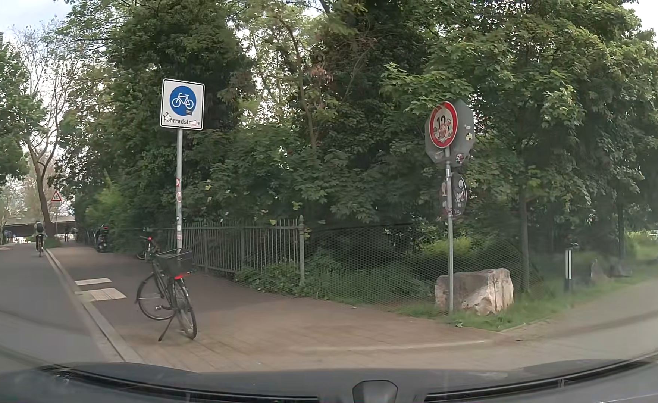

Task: Follow the waypoints while adhering to traffic rules and regulations

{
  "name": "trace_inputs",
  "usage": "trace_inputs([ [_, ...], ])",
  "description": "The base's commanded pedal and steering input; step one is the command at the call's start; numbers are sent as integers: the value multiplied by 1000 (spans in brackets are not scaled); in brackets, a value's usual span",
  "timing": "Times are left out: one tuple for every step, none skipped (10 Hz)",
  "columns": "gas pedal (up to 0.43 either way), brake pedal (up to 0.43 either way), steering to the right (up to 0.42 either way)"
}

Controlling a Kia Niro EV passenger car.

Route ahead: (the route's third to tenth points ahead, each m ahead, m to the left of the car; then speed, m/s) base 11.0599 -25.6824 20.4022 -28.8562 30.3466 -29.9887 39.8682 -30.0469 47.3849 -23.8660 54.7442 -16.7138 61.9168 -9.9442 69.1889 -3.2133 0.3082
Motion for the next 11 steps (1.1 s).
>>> trace_inputs([
  [0, 268, 832],
  [0, 268, 835],
  [0, 268, 839],
  [0, 268, 840],
  [0, 287, 834],
  [0, 293, 830],
  [0, 299, 829],
  [0, 305, 836],
  [0, 305, 842],
  [0, 311, 843],
  [0, 311, 843],
])
